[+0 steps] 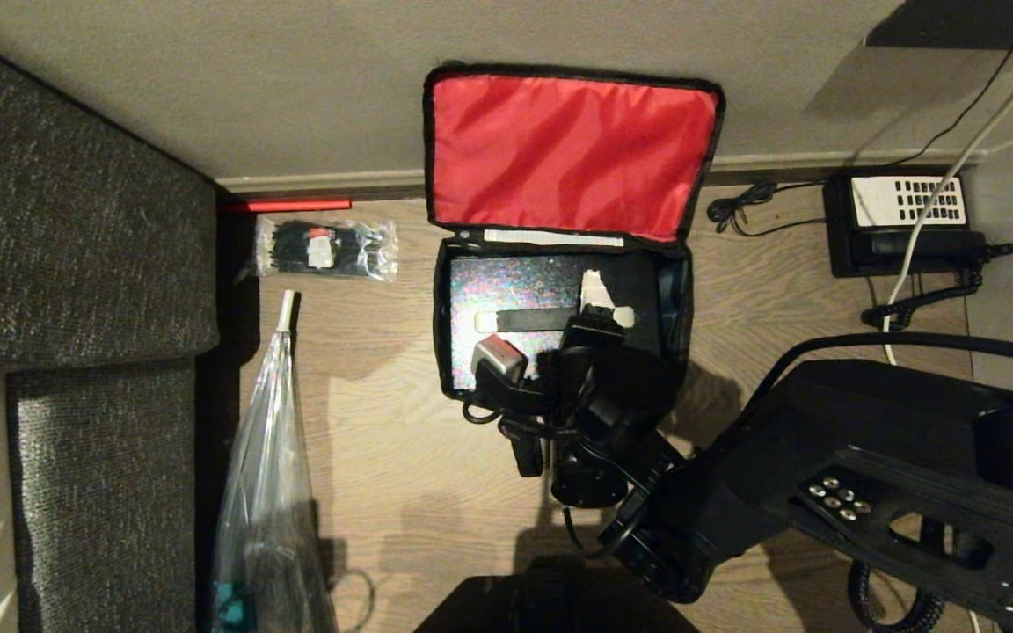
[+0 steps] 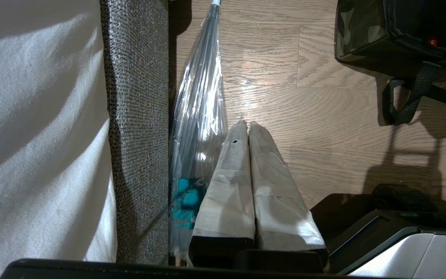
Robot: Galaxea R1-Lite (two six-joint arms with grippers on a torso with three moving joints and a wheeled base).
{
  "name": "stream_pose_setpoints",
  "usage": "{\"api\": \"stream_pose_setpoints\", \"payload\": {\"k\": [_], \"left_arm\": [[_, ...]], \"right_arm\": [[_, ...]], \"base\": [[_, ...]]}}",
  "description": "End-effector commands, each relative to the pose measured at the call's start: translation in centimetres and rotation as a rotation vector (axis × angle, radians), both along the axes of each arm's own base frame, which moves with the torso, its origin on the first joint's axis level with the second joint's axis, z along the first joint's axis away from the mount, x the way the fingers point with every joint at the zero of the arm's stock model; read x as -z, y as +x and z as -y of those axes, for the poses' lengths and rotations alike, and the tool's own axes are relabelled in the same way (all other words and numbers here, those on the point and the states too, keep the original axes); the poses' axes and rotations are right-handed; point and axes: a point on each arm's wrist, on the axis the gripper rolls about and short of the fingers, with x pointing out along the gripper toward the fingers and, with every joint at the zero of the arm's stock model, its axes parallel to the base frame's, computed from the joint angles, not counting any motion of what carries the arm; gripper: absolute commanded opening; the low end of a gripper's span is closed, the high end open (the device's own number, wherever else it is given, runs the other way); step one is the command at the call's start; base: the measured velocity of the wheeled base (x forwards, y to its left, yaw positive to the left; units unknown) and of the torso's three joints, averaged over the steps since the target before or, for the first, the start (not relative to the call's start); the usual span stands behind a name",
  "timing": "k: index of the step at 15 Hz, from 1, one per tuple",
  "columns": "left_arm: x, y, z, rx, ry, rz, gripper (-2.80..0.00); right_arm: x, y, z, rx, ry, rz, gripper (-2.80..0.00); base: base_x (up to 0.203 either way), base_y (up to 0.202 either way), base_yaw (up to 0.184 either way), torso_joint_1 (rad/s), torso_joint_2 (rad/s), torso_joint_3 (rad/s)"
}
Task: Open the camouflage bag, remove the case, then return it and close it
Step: Grip the handle
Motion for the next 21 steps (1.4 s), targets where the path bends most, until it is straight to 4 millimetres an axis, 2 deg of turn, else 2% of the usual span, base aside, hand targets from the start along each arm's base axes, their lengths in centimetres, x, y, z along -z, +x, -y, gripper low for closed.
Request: {"api": "stream_pose_setpoints", "payload": {"k": [1,6,15,21], "left_arm": [[0.1,0.0,0.0,-0.001,0.0,-0.001,-2.8],[0.1,0.0,0.0,-0.001,0.0,-0.001,-2.8],[0.1,0.0,0.0,-0.001,0.0,-0.001,-2.8],[0.1,0.0,0.0,-0.001,0.0,-0.001,-2.8]], "right_arm": [[0.6,0.2,0.1,0.001,-0.016,-0.005,0.0],[0.8,0.9,-0.6,-0.001,0.007,0.012,0.0],[1.1,3.1,-0.4,0.032,0.027,0.038,0.0],[0.6,3.6,-0.4,0.039,0.051,0.058,0.0]], "base": [[0.0,0.0,0.0,0.0,0.0,0.0],[0.0,0.0,0.0,0.0,0.0,0.0],[0.0,0.0,0.0,0.0,0.0,0.0],[0.0,0.0,0.0,0.0,0.0,0.0]]}}
